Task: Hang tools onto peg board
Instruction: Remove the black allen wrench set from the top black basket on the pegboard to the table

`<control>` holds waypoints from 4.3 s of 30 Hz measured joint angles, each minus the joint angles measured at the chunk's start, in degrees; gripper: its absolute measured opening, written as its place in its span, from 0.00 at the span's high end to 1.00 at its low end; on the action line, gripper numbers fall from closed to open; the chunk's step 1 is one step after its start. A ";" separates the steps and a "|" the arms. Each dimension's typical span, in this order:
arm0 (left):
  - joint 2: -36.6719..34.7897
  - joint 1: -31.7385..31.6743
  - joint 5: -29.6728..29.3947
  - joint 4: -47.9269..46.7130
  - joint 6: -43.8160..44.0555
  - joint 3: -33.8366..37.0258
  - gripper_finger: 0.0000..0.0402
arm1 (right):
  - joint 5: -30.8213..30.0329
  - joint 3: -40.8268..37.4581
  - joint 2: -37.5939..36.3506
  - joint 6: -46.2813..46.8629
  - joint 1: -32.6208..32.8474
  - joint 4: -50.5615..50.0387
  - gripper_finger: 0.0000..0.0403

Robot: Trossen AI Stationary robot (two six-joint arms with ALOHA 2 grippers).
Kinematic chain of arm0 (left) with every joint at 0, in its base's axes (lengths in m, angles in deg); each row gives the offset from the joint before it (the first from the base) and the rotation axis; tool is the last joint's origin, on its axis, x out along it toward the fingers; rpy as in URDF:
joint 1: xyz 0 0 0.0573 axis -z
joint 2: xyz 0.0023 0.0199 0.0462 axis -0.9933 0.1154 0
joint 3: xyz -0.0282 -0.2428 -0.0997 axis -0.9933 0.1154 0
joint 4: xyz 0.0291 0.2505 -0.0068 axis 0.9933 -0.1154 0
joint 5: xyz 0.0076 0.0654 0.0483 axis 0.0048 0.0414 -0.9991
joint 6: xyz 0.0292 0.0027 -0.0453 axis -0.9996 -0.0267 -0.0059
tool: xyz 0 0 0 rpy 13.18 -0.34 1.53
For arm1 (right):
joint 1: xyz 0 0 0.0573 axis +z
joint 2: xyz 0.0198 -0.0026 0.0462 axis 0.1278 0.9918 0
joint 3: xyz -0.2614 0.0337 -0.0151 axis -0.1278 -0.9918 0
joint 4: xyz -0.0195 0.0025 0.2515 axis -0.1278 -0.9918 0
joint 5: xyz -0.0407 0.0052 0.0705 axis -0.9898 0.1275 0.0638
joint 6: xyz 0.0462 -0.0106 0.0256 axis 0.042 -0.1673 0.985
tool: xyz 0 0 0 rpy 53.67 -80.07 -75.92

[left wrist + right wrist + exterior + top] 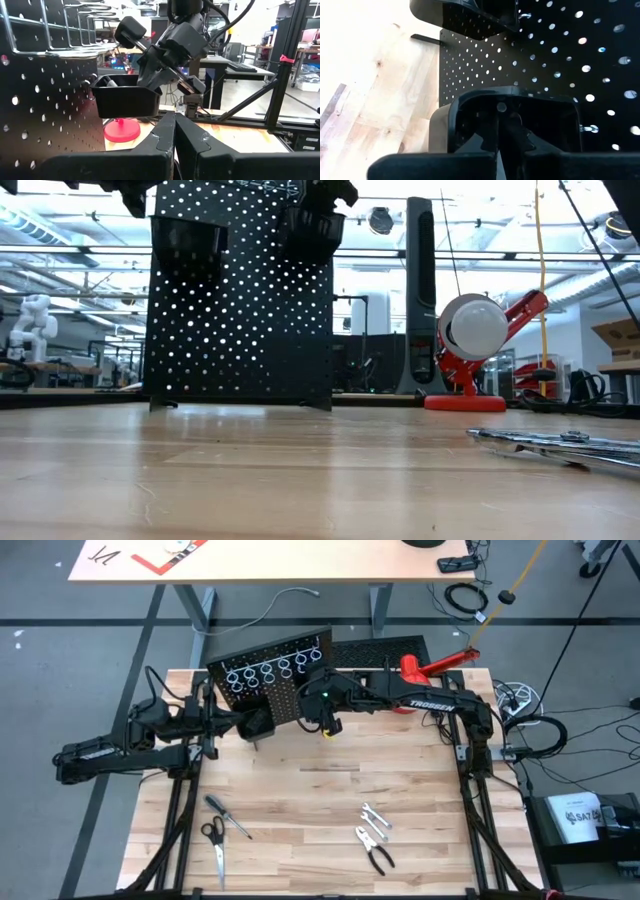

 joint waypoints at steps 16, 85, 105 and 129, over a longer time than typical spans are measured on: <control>0.00 -0.02 0.00 -0.02 0.00 0.00 0.97 | -5.23 -0.04 -2.97 -0.53 2.36 0.85 1.00; 0.00 -0.02 0.00 -0.04 -0.94 0.00 0.97 | -5.56 0.00 -3.63 -5.07 2.73 3.91 1.00; 0.01 0.00 0.00 0.20 -0.88 0.00 0.97 | 2.13 0.05 -0.93 -3.55 -0.07 5.58 0.67; 0.00 0.00 0.00 0.12 -0.87 0.00 0.97 | 1.99 0.02 1.80 -1.65 -0.72 11.34 0.99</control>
